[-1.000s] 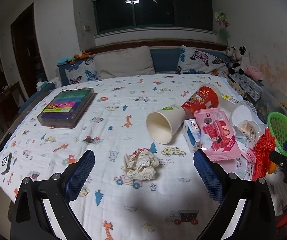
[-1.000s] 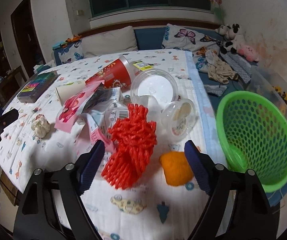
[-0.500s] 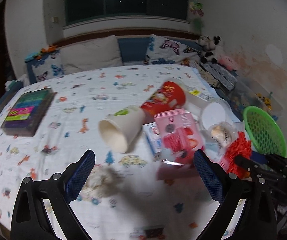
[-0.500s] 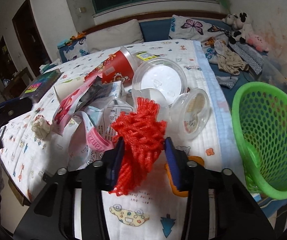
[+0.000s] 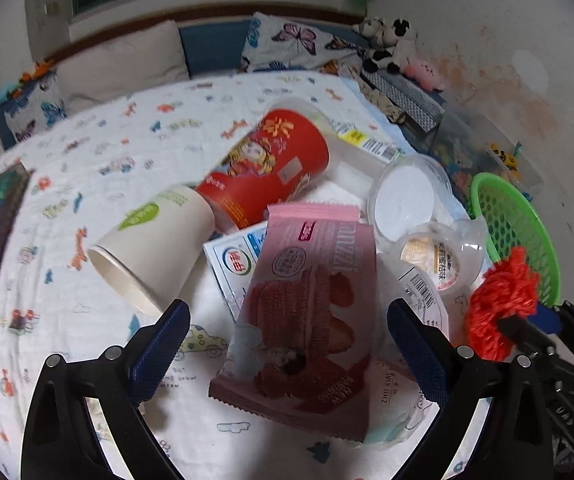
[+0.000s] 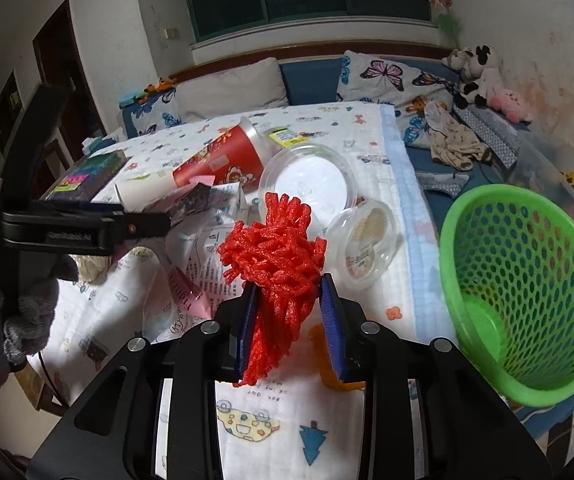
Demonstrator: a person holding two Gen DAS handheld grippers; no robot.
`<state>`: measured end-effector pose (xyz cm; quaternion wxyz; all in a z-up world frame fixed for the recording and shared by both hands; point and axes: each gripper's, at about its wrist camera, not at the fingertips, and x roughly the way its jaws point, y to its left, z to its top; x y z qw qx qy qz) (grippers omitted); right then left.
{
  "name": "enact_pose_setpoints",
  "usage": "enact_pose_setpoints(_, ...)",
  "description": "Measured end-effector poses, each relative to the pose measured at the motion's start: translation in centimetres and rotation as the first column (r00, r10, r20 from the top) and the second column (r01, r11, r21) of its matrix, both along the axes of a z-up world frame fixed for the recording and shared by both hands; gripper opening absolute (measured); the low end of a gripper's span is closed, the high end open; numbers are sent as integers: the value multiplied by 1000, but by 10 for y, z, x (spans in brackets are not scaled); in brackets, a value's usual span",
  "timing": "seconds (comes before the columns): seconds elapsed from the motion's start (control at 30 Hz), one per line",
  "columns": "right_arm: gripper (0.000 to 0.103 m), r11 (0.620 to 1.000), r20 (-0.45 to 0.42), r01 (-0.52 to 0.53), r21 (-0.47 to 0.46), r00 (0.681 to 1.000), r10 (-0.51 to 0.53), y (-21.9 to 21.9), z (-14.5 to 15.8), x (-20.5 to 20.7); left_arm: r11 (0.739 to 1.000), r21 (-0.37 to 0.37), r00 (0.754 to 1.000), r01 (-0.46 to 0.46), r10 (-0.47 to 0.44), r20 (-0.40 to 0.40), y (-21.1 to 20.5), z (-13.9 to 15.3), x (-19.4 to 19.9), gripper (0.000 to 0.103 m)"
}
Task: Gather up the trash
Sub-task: 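Grasp the red mesh net with the right tool while the left tool grasps the pink wrapper, then drop the red net into the green basket with the right tool while the left tool drops the pink wrapper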
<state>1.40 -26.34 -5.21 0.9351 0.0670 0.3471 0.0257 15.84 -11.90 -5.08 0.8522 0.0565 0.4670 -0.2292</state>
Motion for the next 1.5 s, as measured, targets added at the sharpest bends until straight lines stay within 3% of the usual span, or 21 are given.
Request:
enact_pose_setpoints(0.1, 31, 1000, 12, 10, -2, 1000, -10, -5, 5, -3, 1000, -27, 999, -2, 1, -43, 4, -7, 6, 94)
enact_pose_setpoints(0.23, 31, 1000, 23, 30, 3, 999, -30, -12, 10, -9, 998, -61, 998, 7, -11, -70, 8, -10, 6, 73)
enact_pose_setpoints(0.43, 31, 998, 31, 70, 2, 997, -70, -24, 16, -18, 997, -75, 999, 24, -27, -37, 12, -2, -4, 58)
enact_pose_setpoints(0.87, 32, 971, 61, 236, -34, 970, -234, -81, 28, -38, 988, -143, 993, 60, -44, 114, 18, 59, -35, 56)
enact_pose_setpoints(1.07, 32, 943, 48, 325, -73, 945, -322, -118, 23, -39, 974, -176, 982, 140, -113, 153, -20, 84, -44, 56)
enact_pose_setpoints(1.3, 34, 914, 26, 391, -107, 920, -391, -158, 11, -36, 963, -170, 971, 208, -183, 153, -82, 89, -42, 56)
enact_pose_setpoints(1.5, 60, 897, 21, 429, -109, 903, -429, -180, 2, -43, 956, -141, 960, 256, -235, 150, -141, 83, -41, 56)
